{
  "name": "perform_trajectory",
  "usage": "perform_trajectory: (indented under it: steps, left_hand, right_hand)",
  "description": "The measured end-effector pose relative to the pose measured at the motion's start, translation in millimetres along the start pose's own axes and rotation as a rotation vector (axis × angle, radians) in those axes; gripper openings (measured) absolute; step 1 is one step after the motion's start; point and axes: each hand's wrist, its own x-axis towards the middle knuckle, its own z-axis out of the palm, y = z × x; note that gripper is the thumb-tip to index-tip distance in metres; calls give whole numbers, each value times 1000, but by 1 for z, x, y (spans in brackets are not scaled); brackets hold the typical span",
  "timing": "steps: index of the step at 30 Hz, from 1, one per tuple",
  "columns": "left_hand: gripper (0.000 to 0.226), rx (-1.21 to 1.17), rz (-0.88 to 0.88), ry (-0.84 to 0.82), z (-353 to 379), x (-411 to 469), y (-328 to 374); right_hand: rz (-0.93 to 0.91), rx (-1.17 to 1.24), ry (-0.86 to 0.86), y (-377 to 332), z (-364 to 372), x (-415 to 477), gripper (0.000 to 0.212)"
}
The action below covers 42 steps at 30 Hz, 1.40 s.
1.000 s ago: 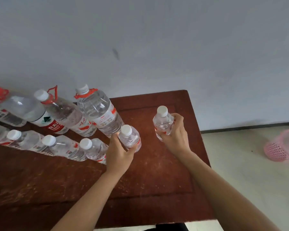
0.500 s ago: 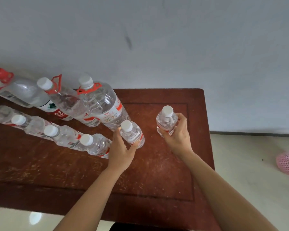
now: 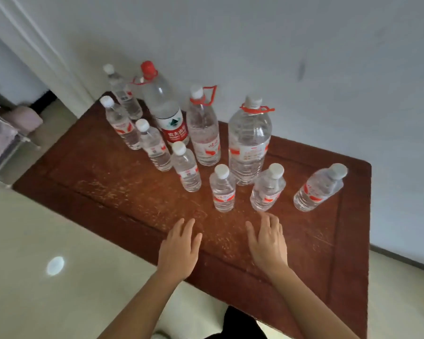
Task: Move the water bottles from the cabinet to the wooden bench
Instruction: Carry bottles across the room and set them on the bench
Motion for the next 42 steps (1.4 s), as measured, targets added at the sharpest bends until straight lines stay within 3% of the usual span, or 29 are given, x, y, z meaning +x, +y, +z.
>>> perform_trajectory:
  steps: [4, 9, 12, 14, 17, 25, 31, 35, 42]
  left_hand:
    - [70, -29, -139, 220, -62, -35, -98]
    - [65, -20, -259, 523, -151, -125, -265]
    - [60, 43, -402, 704, -205, -205, -378]
    - [58, 125, -404, 789, -232, -225, -404]
    - [58, 171, -597, 926, -268, -314, -492]
    - [64, 115, -1011, 986, -269, -463, -618]
    - [67, 131, -1301, 920, -274, -531, -729]
    - [67, 115, -1486, 877, -314, -570, -809]
    - [66, 176, -1686, 1021, -393, -662, -917]
  right_hand:
    - [-272, -40, 65, -88, 52, -20, 39]
    - [-660, -24, 107, -245, 145, -90, 41]
    - [-926, 2, 16, -362, 220, -160, 51]
    - [-989, 11, -25, -402, 239, -178, 54]
    - [-1235, 78, -124, -504, 295, -272, 57]
    - [-1564, 181, -393, -632, 422, -438, 59]
    - [-1750, 288, -626, -719, 547, -546, 58]
    - [-1779, 248, -746, -792, 613, -614, 61]
    - [-1970, 264, -839, -928, 686, -765, 66]
